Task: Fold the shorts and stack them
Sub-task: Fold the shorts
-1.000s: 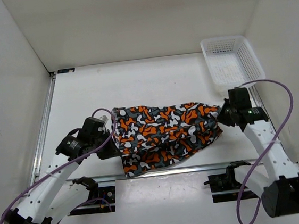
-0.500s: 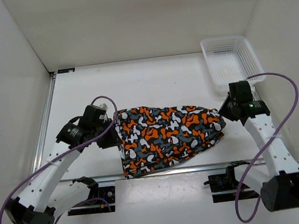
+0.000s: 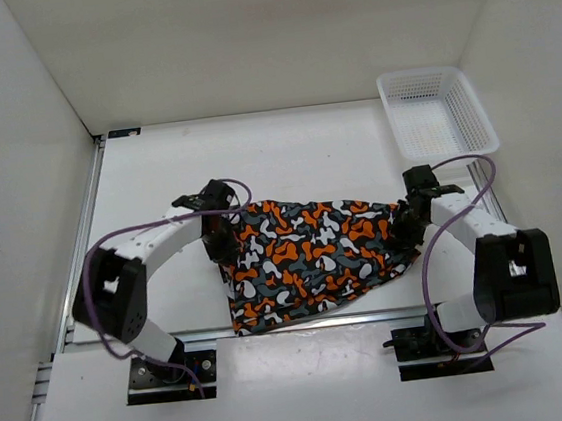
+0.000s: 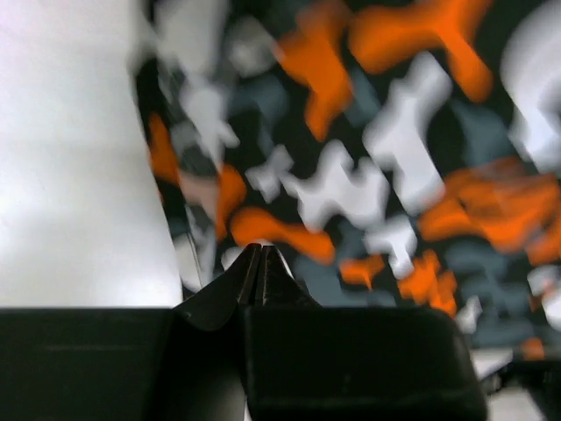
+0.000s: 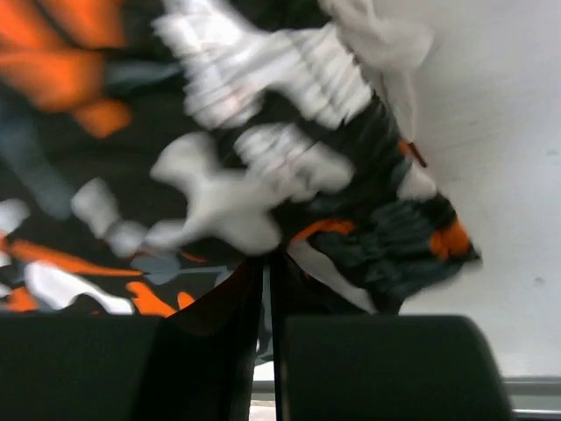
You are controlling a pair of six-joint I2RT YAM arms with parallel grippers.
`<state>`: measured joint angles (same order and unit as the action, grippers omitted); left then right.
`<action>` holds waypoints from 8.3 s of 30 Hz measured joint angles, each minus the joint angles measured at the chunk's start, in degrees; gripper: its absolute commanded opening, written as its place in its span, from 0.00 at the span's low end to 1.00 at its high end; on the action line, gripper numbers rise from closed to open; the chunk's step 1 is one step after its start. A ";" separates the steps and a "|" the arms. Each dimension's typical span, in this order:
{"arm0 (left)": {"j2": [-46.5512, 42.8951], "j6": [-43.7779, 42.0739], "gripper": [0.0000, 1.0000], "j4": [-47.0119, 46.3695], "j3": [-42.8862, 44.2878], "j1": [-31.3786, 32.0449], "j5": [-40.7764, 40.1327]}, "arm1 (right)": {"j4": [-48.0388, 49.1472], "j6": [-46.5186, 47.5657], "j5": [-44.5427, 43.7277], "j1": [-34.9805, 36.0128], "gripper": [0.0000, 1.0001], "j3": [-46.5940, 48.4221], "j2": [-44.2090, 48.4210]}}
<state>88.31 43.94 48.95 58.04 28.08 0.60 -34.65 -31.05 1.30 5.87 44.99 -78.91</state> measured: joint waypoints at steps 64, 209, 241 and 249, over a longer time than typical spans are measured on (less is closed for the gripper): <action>15.30 -11.30 0.11 -2.23 11.10 -30.42 -0.72 | 11.23 0.02 10.73 2.89 0.19 10.34 -18.97; 18.93 -7.96 0.11 -6.29 11.02 -20.09 4.33 | -6.34 3.43 -15.32 53.66 0.18 69.99 -45.27; 7.48 -15.43 0.60 -0.09 23.37 -15.65 2.54 | 4.44 1.57 -12.07 38.01 0.72 25.90 -9.14; 19.41 -20.04 0.78 0.42 27.65 -9.11 4.61 | 5.18 1.40 -5.57 36.83 0.50 26.97 -15.08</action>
<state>107.72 23.90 49.36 85.69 18.96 5.21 -29.47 -29.65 -4.27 42.70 71.96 -94.00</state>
